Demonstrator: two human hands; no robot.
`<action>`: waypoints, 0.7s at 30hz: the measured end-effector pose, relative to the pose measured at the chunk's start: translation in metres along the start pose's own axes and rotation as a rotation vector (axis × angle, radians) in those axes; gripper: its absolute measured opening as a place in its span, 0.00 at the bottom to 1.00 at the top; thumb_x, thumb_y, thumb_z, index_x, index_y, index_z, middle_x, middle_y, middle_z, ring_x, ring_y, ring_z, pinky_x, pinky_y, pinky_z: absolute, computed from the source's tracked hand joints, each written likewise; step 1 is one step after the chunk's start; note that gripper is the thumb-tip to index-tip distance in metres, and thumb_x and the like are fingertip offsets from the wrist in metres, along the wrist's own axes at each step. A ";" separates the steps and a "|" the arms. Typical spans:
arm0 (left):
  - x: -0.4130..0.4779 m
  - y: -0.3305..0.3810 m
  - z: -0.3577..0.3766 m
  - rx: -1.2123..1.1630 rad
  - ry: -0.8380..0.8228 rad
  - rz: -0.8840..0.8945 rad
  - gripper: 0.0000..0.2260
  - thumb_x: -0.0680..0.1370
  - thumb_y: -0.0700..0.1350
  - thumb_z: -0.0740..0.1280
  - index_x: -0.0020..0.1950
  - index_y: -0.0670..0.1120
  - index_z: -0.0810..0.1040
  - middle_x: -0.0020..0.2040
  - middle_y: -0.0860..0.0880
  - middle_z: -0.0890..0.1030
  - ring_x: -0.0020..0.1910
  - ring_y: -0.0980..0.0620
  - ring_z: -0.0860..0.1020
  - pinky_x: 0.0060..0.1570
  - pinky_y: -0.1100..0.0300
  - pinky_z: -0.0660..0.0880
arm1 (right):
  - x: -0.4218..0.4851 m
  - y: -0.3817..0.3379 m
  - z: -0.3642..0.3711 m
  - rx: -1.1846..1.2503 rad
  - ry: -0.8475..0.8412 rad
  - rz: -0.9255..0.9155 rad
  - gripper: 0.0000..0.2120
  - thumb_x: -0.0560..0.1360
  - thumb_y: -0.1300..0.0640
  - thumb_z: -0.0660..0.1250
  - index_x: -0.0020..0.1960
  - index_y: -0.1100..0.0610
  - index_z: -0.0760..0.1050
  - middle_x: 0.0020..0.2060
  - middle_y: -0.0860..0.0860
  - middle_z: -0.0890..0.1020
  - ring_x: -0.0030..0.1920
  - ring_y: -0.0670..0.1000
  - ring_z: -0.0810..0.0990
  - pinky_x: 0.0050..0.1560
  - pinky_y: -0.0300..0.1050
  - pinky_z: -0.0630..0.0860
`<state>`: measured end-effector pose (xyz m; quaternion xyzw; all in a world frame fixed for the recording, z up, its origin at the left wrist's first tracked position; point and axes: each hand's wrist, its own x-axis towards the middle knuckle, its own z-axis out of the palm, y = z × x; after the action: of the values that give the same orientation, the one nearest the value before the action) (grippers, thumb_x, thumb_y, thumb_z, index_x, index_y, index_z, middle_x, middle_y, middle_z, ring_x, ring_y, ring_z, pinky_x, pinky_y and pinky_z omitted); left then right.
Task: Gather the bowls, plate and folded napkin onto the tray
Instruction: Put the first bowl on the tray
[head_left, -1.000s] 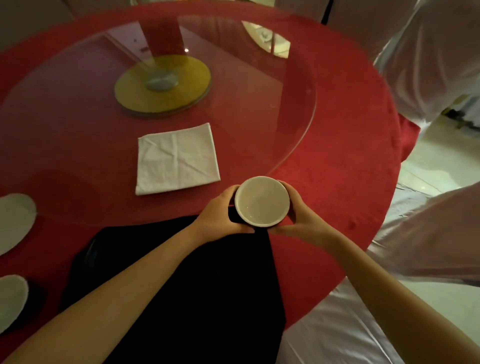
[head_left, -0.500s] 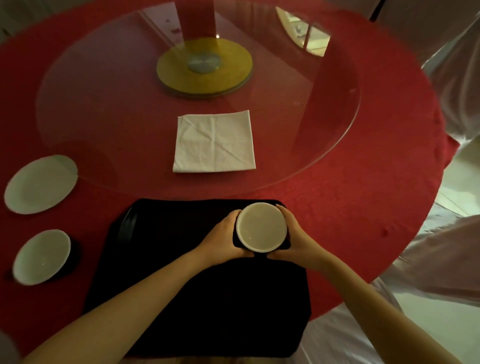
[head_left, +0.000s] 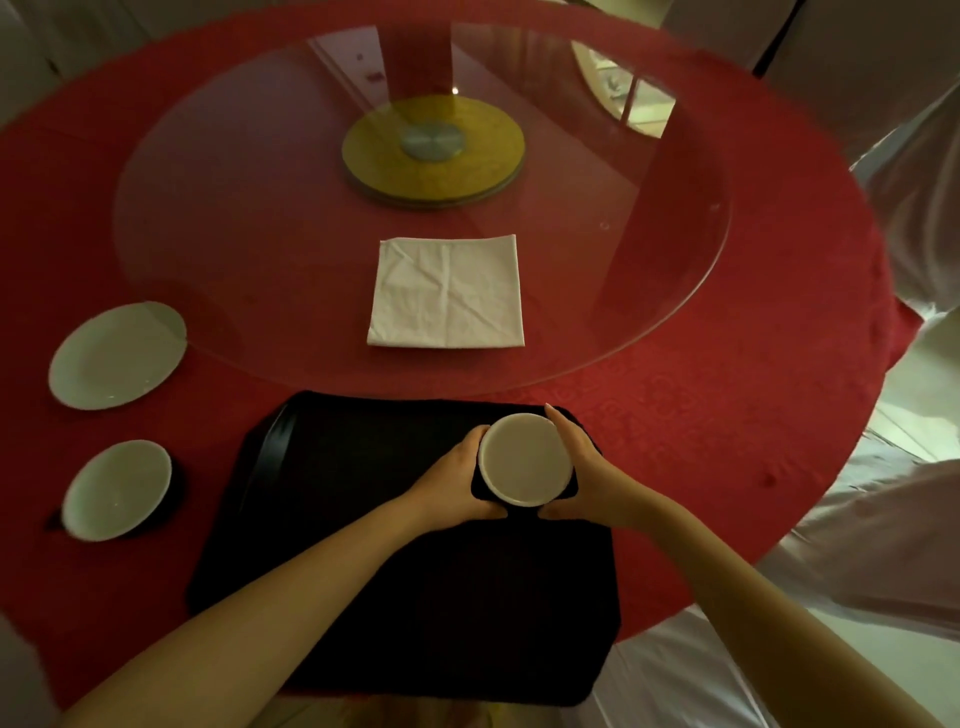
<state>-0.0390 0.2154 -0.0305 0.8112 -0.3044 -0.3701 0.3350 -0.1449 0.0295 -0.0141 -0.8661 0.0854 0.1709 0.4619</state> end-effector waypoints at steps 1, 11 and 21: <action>-0.002 0.000 -0.005 0.023 -0.042 -0.032 0.49 0.64 0.48 0.77 0.75 0.51 0.49 0.73 0.49 0.62 0.72 0.48 0.63 0.67 0.55 0.64 | 0.001 -0.003 -0.004 -0.002 -0.010 -0.002 0.57 0.65 0.55 0.77 0.74 0.46 0.35 0.75 0.46 0.45 0.71 0.45 0.50 0.71 0.51 0.58; -0.042 -0.031 -0.131 0.060 0.024 -0.181 0.33 0.71 0.47 0.72 0.73 0.49 0.60 0.72 0.47 0.68 0.69 0.51 0.67 0.68 0.56 0.67 | 0.064 -0.084 -0.017 -0.225 -0.035 -0.057 0.43 0.72 0.45 0.69 0.75 0.46 0.44 0.76 0.49 0.49 0.75 0.53 0.52 0.72 0.52 0.59; -0.099 -0.111 -0.255 0.180 0.200 -0.296 0.27 0.73 0.48 0.69 0.70 0.46 0.66 0.69 0.44 0.71 0.66 0.47 0.71 0.62 0.57 0.69 | 0.168 -0.212 0.051 -0.452 -0.122 -0.094 0.41 0.71 0.42 0.67 0.75 0.51 0.50 0.73 0.54 0.59 0.72 0.56 0.61 0.71 0.55 0.62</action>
<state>0.1396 0.4349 0.0513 0.9066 -0.1788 -0.3041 0.2316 0.0650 0.1919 0.0602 -0.9386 -0.0235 0.2162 0.2679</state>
